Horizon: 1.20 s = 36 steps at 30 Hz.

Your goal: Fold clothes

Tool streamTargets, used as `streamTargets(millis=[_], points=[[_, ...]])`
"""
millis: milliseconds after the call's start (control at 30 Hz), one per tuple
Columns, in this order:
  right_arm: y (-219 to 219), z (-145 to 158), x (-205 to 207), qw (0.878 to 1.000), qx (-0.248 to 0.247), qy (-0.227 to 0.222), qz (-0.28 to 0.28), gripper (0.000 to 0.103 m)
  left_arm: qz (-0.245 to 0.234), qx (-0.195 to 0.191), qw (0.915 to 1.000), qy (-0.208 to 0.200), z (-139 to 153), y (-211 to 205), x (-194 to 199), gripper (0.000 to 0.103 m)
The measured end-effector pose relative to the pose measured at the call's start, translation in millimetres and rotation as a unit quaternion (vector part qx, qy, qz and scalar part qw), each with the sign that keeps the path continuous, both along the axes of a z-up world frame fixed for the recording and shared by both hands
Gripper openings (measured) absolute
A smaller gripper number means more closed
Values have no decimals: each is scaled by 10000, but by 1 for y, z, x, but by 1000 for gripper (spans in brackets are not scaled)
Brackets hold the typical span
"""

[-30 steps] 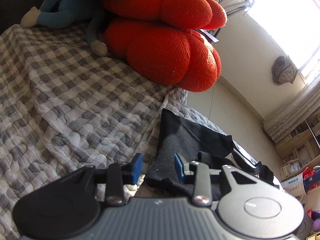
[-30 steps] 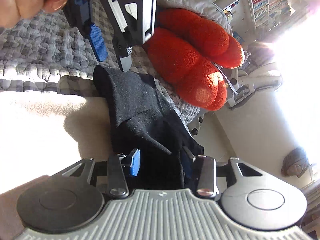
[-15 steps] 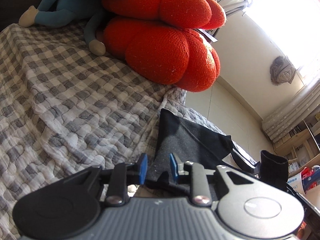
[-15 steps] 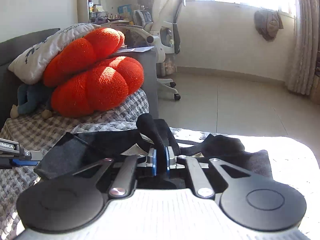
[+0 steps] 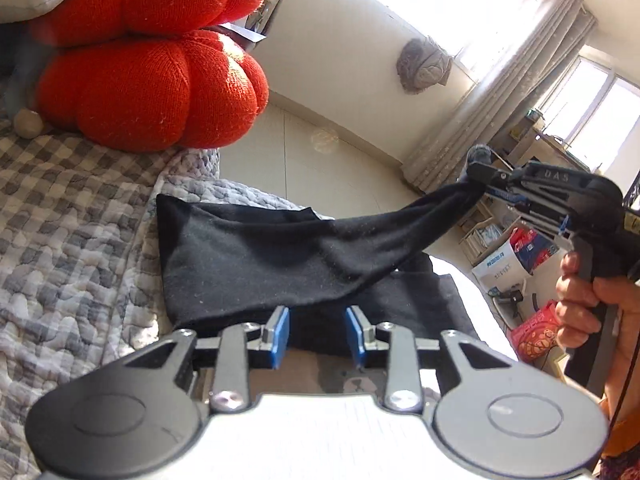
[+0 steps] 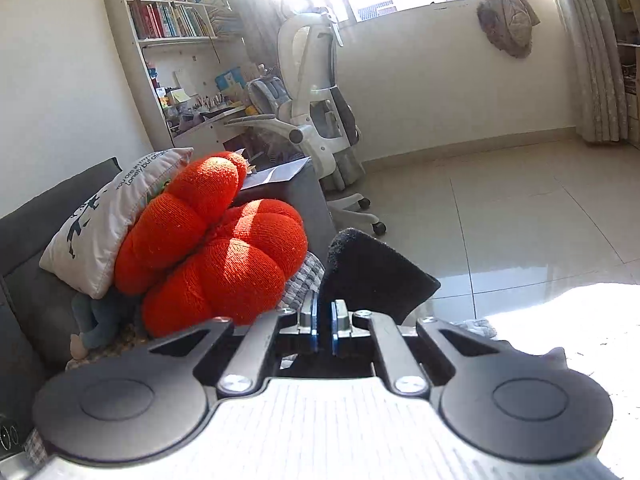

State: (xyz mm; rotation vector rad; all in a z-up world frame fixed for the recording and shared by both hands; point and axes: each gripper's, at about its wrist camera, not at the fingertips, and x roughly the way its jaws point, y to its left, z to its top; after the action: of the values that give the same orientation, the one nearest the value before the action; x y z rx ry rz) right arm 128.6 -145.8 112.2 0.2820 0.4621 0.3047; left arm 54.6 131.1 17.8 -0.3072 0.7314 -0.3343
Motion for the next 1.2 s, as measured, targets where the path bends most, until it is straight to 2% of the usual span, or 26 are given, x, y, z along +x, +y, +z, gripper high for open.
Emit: streamTargets(millis=[33, 100, 133, 200, 267, 367, 433, 533, 667, 700, 733, 833, 933, 1000, 1033, 1067, 1200], points=[[2, 5, -1, 10000, 7, -65, 26, 8, 77, 463, 9989, -73, 0, -8, -1, 53], [4, 12, -5, 9998, 8, -169, 63, 8, 251, 1362, 9902, -192, -3, -21, -4, 59], [4, 14, -6, 9997, -25, -221, 74, 8, 335, 1687, 9849, -202, -5, -26, -3, 60], [3, 17, -7, 9995, -53, -308, 79, 8, 646, 2223, 9728, -95, -16, -31, 4, 60], [0, 18, -7, 9992, -44, -380, 64, 8, 946, 2480, 9641, 5, -28, -31, 12, 60], [-9, 19, -10, 9985, -54, -542, -15, 8, 1268, 2045, 9706, 107, -34, -15, 15, 61], [-22, 18, -13, 9979, -101, -628, -128, 6, 1370, 1789, 9742, 130, -34, -7, 14, 58], [-46, 10, -18, 9981, -67, -544, -292, 5, 1185, 1914, 9743, 114, -35, -10, 15, 56], [-71, -20, -14, 9993, 51, 7, -374, 5, 1180, 1981, 9729, 141, -35, -14, 14, 56], [-76, -28, -13, 9991, 98, 182, -366, 7, 1201, 1963, 9730, 167, -34, -14, 14, 56], [-78, -38, -11, 9987, 183, 377, -298, 18, 1213, 1954, 9730, 189, -34, -14, 14, 56], [-78, -59, -5, 9967, 165, 753, -266, 19, 1227, 1955, 9727, 219, -34, -14, 14, 57], [-83, -78, 2, 9934, 412, 1039, -275, 21, 1217, 1960, 9727, 231, -34, -14, 14, 57], [-89, -91, 6, 9903, 613, 1209, -299, 29, 1235, 1910, 9734, 256, -34, -12, 14, 57], [-90, -96, 9, 9892, 692, 1249, -325, 43, 1249, 1878, 9739, 274, -34, -12, 15, 57], [-92, -101, 11, 9880, 770, 1289, -350, 48, 1263, 1843, 9743, 294, -35, -11, 15, 57], [-95, -120, 22, 9849, 914, 1414, -404, 48, 1274, 1828, 9743, 317, -35, -12, 16, 57]])
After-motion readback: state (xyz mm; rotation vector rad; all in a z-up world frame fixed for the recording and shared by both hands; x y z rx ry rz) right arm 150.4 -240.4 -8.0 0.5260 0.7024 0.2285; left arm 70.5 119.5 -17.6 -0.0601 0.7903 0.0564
